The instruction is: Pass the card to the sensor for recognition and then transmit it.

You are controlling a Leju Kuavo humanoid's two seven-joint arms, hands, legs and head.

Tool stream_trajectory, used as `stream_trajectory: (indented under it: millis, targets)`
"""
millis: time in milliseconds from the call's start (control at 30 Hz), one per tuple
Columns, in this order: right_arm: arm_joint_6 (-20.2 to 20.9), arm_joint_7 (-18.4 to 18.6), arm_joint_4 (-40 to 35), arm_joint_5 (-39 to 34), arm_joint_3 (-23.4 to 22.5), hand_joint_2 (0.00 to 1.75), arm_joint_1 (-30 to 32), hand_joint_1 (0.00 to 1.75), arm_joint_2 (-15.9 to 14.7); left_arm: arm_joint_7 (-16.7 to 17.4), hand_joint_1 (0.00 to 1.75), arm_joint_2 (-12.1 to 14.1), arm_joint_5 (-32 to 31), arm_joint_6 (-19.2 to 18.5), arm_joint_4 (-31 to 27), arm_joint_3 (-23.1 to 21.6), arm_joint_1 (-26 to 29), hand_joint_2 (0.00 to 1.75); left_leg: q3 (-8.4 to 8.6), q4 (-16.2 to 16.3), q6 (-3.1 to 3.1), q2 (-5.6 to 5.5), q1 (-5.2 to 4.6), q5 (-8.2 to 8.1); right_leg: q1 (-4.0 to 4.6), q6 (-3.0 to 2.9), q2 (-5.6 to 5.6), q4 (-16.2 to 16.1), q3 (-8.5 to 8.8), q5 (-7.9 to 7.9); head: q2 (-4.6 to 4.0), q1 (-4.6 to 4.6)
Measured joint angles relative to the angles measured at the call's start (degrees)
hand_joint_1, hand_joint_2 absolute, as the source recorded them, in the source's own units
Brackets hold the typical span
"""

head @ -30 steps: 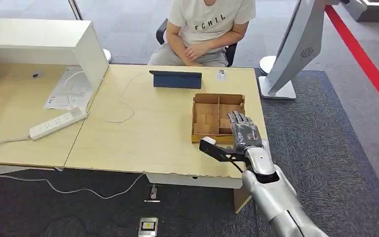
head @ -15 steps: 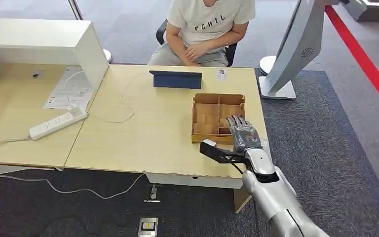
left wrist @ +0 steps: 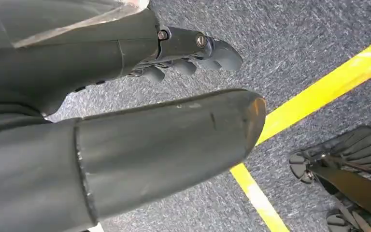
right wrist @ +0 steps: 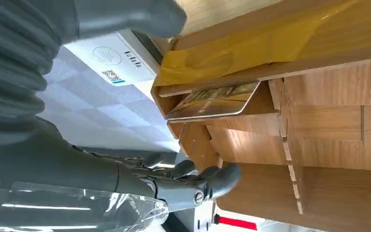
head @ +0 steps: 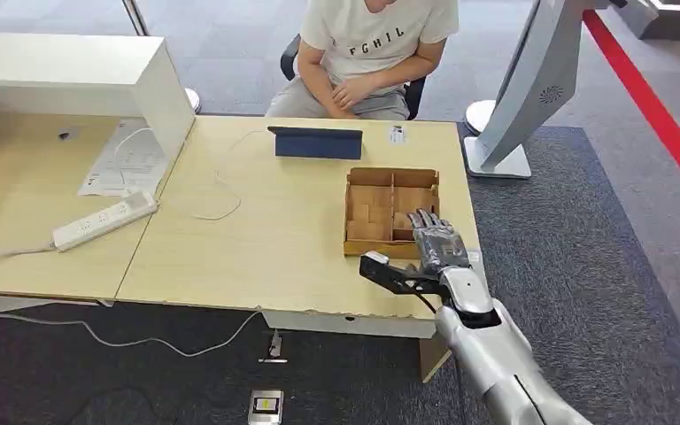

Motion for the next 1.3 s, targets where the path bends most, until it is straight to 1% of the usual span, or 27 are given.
stream_trajectory:
  millis: [500, 867, 1000, 1200, 1300]
  targets:
    - [0.04, -0.55, 0.02, -1.79, 0.04, 1.75, -0.41, 1.75, -0.09, -0.17, 0.00, 0.02, 0.77, -0.17, 0.00, -0.87, 0.00, 0.00, 0.02, 0.00, 0.00, 0.00, 0.00, 0.00, 0.00, 0.00, 0.00, 0.00, 0.01, 0.00, 0.00, 0.02]
    - [0.52, -0.59, 0.00, -2.64, 0.20, 1.75, -0.26, 1.75, -0.26, 0.37, 0.00, 0.17, 1.05, -0.70, 0.00, -0.92, -0.01, 0.00, 0.05, 0.01, 0.00, 0.01, 0.00, 0.00, 0.00, 0.00, 0.00, -0.01, 0.02, 0.00, 0.00, 0.02]
    - [0.18, -1.51, -0.70, -3.78, 0.20, 1.75, 0.29, 1.75, -0.57, 0.46, 0.00, 0.17, 1.29, -0.74, 0.00, -0.92, 0.00, 0.00, 0.05, 0.01, 0.00, 0.00, 0.00, 0.00, 0.00, 0.00, 0.00, -0.01, 0.03, 0.00, 0.00, 0.02]
    - [-2.21, -3.89, -3.19, -5.73, 0.22, 1.75, 0.62, 1.75, -0.66, 0.35, 0.00, 0.17, 2.05, -0.77, 0.00, -0.92, 0.00, 0.00, 0.04, 0.01, 0.00, 0.02, 0.00, 0.00, 0.00, -0.01, 0.01, 0.00, 0.02, 0.00, 0.00, 0.02]
    - [-1.62, -3.98, -5.24, -4.85, 0.24, 1.75, 0.15, 1.75, -0.74, 0.31, 0.00, 0.17, 1.77, -0.77, 0.00, -0.92, 0.00, 0.00, 0.04, 0.01, 0.00, 0.02, 0.00, 0.00, 0.00, -0.01, 0.01, 0.01, 0.02, 0.00, 0.00, 0.02]
